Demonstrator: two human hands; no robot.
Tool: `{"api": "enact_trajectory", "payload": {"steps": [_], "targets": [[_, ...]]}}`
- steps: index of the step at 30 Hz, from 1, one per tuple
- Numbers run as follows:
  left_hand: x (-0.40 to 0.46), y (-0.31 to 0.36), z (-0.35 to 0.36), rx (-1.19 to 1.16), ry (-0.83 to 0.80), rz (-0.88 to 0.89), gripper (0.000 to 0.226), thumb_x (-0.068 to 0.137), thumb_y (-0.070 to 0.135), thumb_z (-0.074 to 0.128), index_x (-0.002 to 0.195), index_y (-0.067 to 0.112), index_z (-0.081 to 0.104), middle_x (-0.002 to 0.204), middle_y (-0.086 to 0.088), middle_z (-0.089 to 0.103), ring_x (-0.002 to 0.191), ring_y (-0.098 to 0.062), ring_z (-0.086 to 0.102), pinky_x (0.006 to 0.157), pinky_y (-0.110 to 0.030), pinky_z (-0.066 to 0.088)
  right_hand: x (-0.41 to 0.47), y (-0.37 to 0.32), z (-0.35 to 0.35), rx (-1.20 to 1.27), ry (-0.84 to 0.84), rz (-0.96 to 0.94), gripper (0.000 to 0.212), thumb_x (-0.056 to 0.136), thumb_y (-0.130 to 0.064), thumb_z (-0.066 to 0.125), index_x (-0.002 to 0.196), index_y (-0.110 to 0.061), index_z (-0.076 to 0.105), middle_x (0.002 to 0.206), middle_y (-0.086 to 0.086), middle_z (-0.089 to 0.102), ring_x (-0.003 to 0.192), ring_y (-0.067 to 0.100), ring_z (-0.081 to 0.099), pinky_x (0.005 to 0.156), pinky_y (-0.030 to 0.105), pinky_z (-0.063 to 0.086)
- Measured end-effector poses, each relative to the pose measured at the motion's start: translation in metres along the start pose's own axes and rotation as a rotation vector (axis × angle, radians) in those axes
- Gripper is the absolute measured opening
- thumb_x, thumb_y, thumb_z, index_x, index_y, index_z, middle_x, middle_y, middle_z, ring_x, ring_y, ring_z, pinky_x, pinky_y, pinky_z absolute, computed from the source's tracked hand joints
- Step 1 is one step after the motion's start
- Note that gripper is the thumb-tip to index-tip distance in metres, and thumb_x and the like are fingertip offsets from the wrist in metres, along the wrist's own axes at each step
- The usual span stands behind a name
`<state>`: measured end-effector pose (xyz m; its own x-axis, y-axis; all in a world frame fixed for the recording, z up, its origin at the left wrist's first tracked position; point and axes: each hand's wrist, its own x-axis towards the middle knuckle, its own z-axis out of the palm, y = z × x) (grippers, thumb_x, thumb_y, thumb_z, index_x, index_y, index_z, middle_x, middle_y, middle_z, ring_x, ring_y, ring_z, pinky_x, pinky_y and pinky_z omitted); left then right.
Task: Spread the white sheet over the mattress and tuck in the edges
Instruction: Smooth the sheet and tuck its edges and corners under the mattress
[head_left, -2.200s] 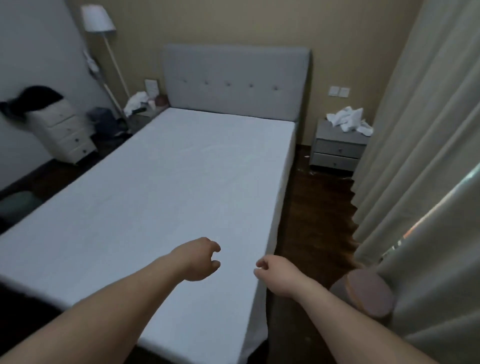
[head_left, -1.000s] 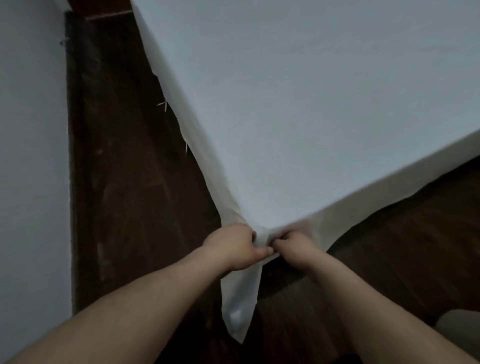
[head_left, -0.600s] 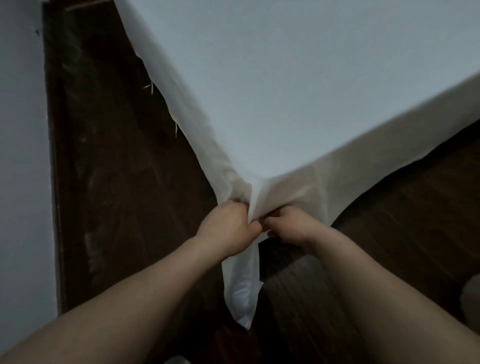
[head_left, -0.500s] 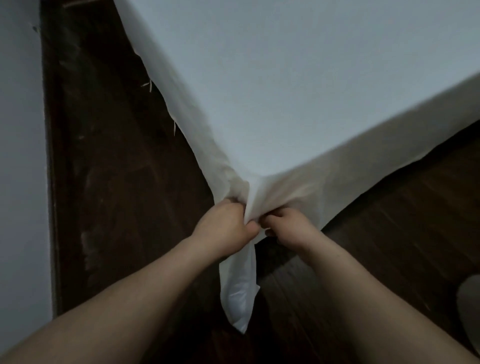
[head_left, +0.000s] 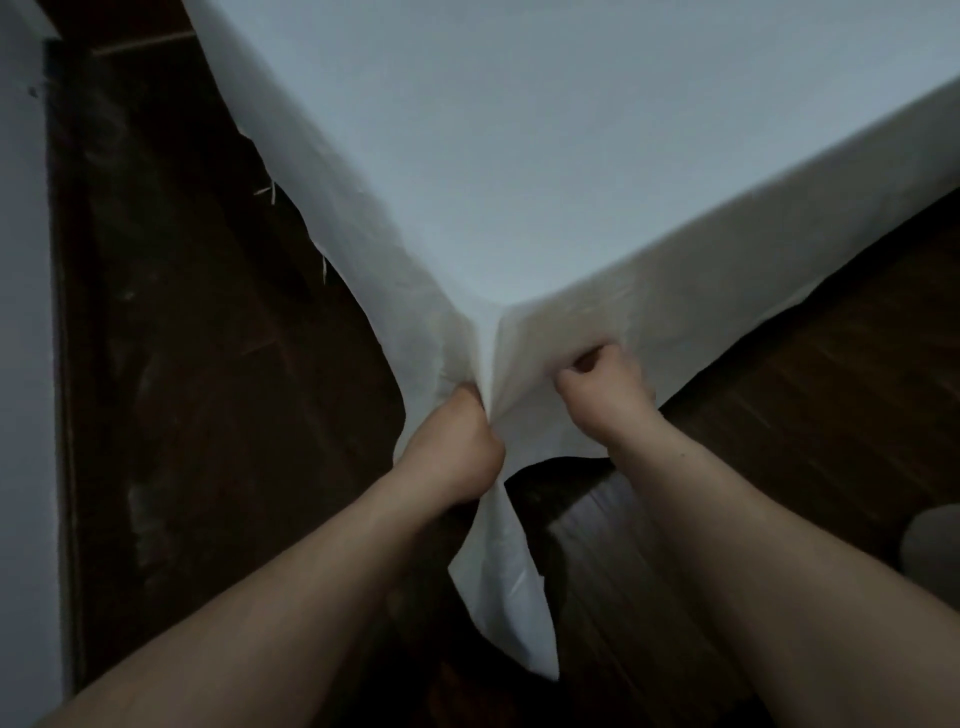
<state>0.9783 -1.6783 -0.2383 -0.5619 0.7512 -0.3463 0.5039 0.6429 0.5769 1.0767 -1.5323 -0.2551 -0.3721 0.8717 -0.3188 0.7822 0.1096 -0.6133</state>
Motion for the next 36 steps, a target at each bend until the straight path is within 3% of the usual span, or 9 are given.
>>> {"api": "enact_trajectory", "payload": {"steps": [5, 7, 10, 18, 21, 23, 29, 32, 36], "targets": [[-0.007, -0.004, -0.007, 0.012, -0.094, 0.034, 0.034, 0.097, 0.010, 0.046, 0.130, 0.013, 0.046, 0.116, -0.009, 0.058, 0.100, -0.027, 0.061, 0.091, -0.042, 0.056, -0.002, -0.006, -0.005, 0.358, 0.069, 0.106, 0.079, 0.081, -0.037, 0.068, 0.151, -0.016, 0.039, 0.151, 0.013, 0.046, 0.137, 0.036, 0.045, 0.110, 0.047, 0.044], [-0.013, -0.005, -0.008, 0.026, -0.125, 0.034, 0.030, 0.097, 0.011, 0.046, 0.127, 0.012, 0.049, 0.114, -0.008, 0.057, 0.102, -0.027, 0.060, 0.092, -0.041, 0.055, -0.009, -0.008, 0.002, 0.503, -0.072, 0.173, 0.059, 0.083, -0.031, 0.063, 0.139, -0.018, 0.049, 0.137, 0.012, 0.059, 0.122, 0.036, 0.058, 0.092, 0.044, 0.050], [-0.019, -0.004, -0.004, 0.051, -0.174, 0.047, 0.025, 0.101, 0.015, 0.047, 0.124, 0.009, 0.055, 0.119, -0.013, 0.062, 0.104, -0.028, 0.063, 0.089, -0.039, 0.056, -0.029, -0.015, 0.016, 0.420, -0.423, 0.121, 0.012, 0.096, -0.020, 0.056, 0.106, -0.021, 0.062, 0.110, 0.004, 0.069, 0.104, 0.028, 0.067, 0.090, 0.042, 0.049], [-0.026, -0.002, -0.007, 0.103, -0.194, 0.091, 0.016, 0.099, 0.011, 0.047, 0.107, 0.006, 0.060, 0.091, -0.010, 0.063, 0.077, -0.023, 0.061, 0.060, -0.030, 0.044, -0.047, -0.015, 0.017, 0.238, -0.631, -0.052, 0.027, 0.090, -0.026, 0.062, 0.114, -0.020, 0.072, 0.111, -0.001, 0.075, 0.107, 0.020, 0.068, 0.088, 0.038, 0.049], [-0.028, 0.003, -0.007, 0.105, -0.214, 0.086, 0.010, 0.098, 0.008, 0.051, 0.098, 0.006, 0.061, 0.092, -0.011, 0.068, 0.087, -0.028, 0.068, 0.070, -0.035, 0.054, -0.046, -0.012, 0.003, 0.358, -0.714, -0.093, 0.022, 0.088, -0.027, 0.062, 0.105, -0.016, 0.071, 0.100, 0.000, 0.071, 0.097, 0.018, 0.066, 0.088, 0.039, 0.045], [-0.027, 0.005, -0.003, 0.086, -0.269, 0.089, 0.027, 0.094, 0.008, 0.063, 0.121, 0.002, 0.061, 0.110, -0.013, 0.069, 0.101, -0.030, 0.068, 0.087, -0.040, 0.057, -0.049, -0.014, -0.005, 0.452, -0.755, -0.091, 0.032, 0.080, -0.035, 0.068, 0.105, -0.015, 0.071, 0.099, 0.003, 0.070, 0.096, 0.020, 0.066, 0.092, 0.042, 0.049], [-0.029, 0.016, 0.020, 0.182, -0.346, 0.149, 0.036, 0.105, 0.016, 0.051, 0.138, 0.001, 0.055, 0.097, -0.009, 0.067, 0.083, -0.019, 0.069, 0.072, -0.024, 0.056, -0.059, -0.027, 0.008, 0.154, -0.615, -0.225, 0.068, 0.066, -0.069, 0.078, 0.106, -0.014, 0.077, 0.098, 0.004, 0.080, 0.094, 0.022, 0.076, 0.091, 0.044, 0.061], [-0.029, 0.016, 0.037, 0.279, -0.468, 0.252, 0.051, 0.103, 0.023, 0.060, 0.151, 0.011, 0.047, 0.154, -0.009, 0.049, 0.139, -0.025, 0.048, 0.114, -0.030, 0.039, -0.051, -0.028, 0.015, -0.009, -0.459, -0.241, 0.045, 0.084, -0.050, 0.073, 0.108, -0.012, 0.075, 0.102, 0.008, 0.077, 0.096, 0.026, 0.073, 0.092, 0.045, 0.059], [-0.025, 0.021, 0.035, 0.234, -0.558, 0.166, 0.042, 0.105, 0.013, 0.053, 0.146, 0.007, 0.051, 0.146, -0.009, 0.057, 0.124, -0.020, 0.057, 0.095, -0.024, 0.044, -0.048, -0.025, 0.012, -0.229, -0.442, -0.295, 0.024, 0.097, -0.020, 0.057, 0.109, -0.006, 0.072, 0.106, 0.015, 0.073, 0.099, 0.033, 0.067, 0.090, 0.043, 0.056]]}}
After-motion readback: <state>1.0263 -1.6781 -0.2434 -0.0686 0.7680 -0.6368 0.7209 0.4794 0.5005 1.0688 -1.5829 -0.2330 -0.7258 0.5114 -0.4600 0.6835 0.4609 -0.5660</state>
